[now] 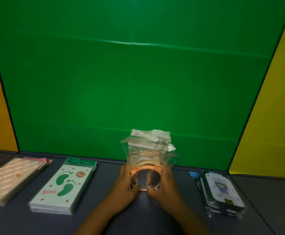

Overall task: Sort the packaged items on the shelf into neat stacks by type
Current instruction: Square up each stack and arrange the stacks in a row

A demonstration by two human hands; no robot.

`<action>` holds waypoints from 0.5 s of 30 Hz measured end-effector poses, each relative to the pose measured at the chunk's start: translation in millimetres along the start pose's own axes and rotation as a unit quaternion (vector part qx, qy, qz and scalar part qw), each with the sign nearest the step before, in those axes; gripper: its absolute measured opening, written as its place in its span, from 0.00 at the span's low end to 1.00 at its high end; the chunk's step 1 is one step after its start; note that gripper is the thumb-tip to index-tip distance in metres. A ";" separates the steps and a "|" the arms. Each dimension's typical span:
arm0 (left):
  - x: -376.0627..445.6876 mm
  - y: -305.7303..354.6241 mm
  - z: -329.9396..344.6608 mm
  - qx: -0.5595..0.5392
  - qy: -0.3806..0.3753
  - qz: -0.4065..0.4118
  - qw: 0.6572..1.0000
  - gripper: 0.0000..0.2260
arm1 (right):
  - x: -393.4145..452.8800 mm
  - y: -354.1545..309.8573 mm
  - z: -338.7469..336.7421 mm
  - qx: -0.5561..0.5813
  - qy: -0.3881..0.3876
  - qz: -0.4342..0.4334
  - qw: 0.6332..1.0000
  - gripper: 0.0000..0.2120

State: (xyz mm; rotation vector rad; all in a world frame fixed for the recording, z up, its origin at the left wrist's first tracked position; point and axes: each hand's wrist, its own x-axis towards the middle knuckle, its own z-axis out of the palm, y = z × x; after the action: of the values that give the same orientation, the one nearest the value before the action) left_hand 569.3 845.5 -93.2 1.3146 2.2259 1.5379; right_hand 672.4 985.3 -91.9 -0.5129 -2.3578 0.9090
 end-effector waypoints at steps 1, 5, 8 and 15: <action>-0.5 -0.3 1.0 0.008 0.001 -0.001 1.000 0.30 | 0.1 -1.6 -1.8 0.016 -0.003 0.001 1.000 0.44; -4.0 1.8 5.2 0.052 0.011 0.004 0.999 0.29 | -3.6 -5.1 -13.5 0.047 0.003 0.044 0.998 0.45; -5.9 7.4 8.0 0.085 0.045 0.002 0.995 0.22 | 6.0 -32.1 -18.7 0.047 -0.073 0.012 0.996 0.36; -5.0 22.1 3.5 0.124 0.086 0.020 0.988 0.24 | -13.0 -2.7 -9.9 0.037 -0.022 -0.033 0.999 0.22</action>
State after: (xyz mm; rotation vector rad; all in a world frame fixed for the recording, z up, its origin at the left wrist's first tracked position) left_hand 587.0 846.6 -78.6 1.3430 2.5838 1.4770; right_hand 688.2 981.5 -88.6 -0.3869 -2.3563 0.9809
